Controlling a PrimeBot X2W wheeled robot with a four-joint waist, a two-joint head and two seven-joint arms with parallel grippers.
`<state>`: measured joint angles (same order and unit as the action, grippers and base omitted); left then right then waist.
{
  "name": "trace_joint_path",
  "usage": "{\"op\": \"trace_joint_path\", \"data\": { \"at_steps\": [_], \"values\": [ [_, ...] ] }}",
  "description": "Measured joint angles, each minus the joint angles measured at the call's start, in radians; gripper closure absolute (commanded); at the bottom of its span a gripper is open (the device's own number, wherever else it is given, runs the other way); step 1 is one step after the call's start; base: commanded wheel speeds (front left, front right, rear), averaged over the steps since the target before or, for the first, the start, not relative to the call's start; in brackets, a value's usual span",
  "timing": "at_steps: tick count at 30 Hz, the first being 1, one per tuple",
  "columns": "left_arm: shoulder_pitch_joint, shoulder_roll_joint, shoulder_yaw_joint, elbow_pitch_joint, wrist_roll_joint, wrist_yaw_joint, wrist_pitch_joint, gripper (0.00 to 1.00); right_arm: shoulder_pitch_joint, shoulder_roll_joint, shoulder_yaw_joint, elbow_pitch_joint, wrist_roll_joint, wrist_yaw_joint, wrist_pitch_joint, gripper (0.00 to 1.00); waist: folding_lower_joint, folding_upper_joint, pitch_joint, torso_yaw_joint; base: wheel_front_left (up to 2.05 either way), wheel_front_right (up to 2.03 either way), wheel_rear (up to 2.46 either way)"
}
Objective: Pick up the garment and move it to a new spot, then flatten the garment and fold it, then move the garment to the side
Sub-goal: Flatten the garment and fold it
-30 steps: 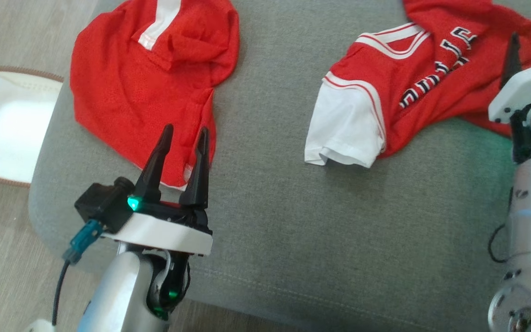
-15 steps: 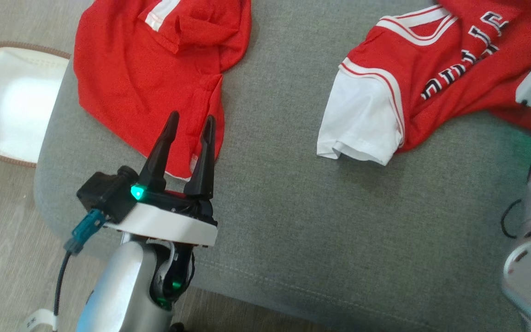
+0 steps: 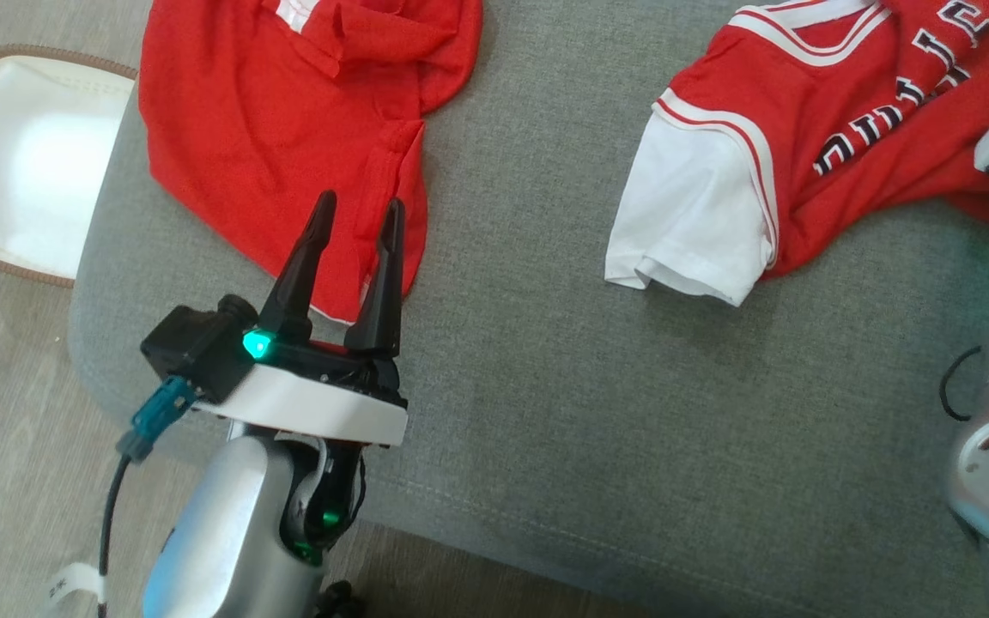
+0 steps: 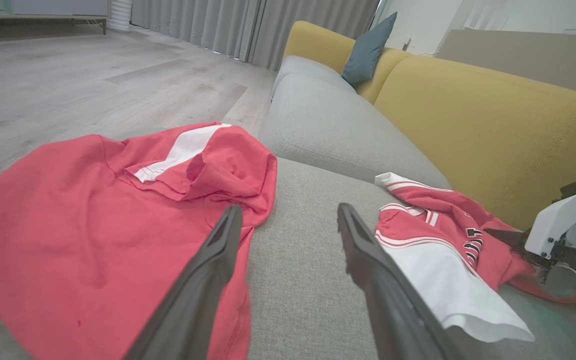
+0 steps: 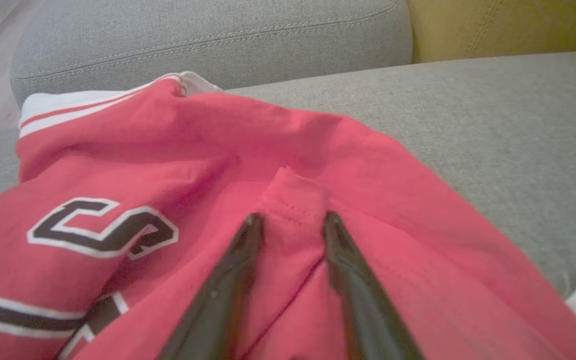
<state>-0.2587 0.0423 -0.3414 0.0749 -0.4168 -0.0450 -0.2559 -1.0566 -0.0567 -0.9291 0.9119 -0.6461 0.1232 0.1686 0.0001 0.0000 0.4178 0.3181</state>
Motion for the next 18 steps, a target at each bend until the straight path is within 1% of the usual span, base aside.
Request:
{"op": "trace_joint_path", "data": {
  "at_steps": [9,13,18],
  "values": [
    [0.000,0.000,0.006,0.007,0.000,0.001,0.000,0.00,-0.004,0.000,0.002,0.049,-0.007,0.000,-0.062,1.00,0.0000,0.0000,-0.015,-0.026,0.00,0.00,0.00],
    [0.000,0.000,0.012,0.011,0.001,0.000,0.000,0.00,-0.019,0.000,0.011,0.115,-0.004,0.000,-0.131,1.00,0.0000,0.0000,-0.040,-0.055,0.00,0.00,0.00],
    [0.007,0.000,0.035,0.012,0.009,0.001,0.000,0.00,-0.050,0.000,0.050,0.225,0.053,0.000,-0.234,1.00,0.0000,0.0000,-0.085,-0.103,0.00,0.00,0.00]
  ]
}}
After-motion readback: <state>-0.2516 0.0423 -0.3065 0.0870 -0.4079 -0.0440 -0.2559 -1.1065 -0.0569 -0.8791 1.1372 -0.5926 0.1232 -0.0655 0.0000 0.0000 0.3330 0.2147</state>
